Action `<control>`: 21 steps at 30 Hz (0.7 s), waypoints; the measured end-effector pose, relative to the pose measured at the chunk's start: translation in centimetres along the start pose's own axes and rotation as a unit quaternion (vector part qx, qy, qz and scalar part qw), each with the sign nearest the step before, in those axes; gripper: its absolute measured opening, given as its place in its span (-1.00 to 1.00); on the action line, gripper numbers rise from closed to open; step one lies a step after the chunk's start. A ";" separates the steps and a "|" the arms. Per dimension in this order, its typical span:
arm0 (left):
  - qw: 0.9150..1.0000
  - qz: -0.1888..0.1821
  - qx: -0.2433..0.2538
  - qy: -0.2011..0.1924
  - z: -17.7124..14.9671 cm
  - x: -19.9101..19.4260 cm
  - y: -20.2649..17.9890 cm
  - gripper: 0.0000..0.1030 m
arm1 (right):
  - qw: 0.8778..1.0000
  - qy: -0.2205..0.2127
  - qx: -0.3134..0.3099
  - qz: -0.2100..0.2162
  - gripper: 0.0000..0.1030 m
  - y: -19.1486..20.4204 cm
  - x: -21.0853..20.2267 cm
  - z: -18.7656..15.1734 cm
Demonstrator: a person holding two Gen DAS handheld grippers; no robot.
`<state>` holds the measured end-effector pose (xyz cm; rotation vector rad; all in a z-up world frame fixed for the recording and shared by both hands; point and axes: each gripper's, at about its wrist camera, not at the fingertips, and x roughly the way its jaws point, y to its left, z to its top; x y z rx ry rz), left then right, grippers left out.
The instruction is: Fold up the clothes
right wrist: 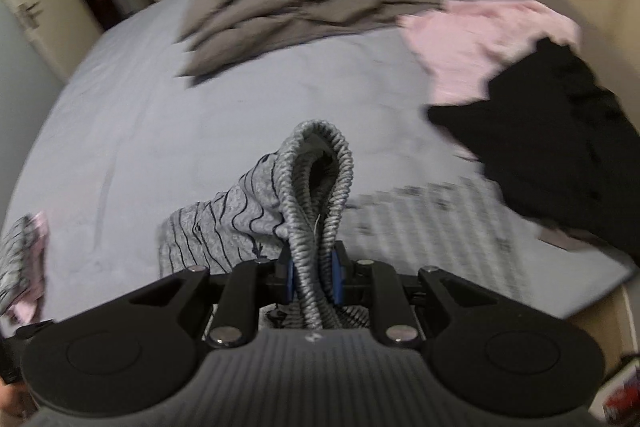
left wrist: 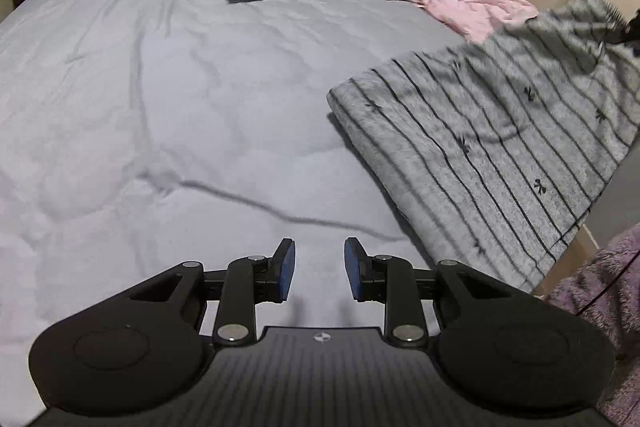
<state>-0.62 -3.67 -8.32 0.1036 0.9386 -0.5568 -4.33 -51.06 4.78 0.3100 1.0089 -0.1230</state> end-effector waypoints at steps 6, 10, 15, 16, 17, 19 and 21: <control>0.999 -0.041 -0.002 -0.006 1.9 1.6 -2.2 -0.51 | 0.996 0.006 0.057 -0.063 -0.63 -7.3 2.0 -0.4; 0.997 -0.075 -0.027 -0.001 3.0 3.6 -3.2 -0.34 | 0.993 0.015 0.078 -0.082 -0.63 -10.9 4.9 -0.9; 0.992 -0.099 -0.078 0.009 3.8 6.3 -3.9 -0.03 | 0.990 0.027 0.101 -0.092 -0.63 -14.1 9.3 -1.8; 0.990 -0.103 -0.092 0.014 3.8 6.9 -3.9 -0.03 | 0.990 0.029 0.105 -0.094 -0.63 -14.6 10.1 -2.0; 0.988 -0.106 -0.106 0.019 3.8 7.5 -3.9 -0.03 | 0.989 0.031 0.109 -0.095 -0.63 -15.2 11.0 -2.2; 0.985 -0.110 -0.134 0.026 3.6 8.6 -3.8 -0.03 | 0.988 0.037 0.116 -0.099 -0.63 -16.3 12.8 -2.6; 0.980 -0.114 -0.157 0.032 3.4 9.6 -3.9 -0.02 | 0.987 0.044 0.120 -0.100 -0.62 -17.3 14.2 -3.2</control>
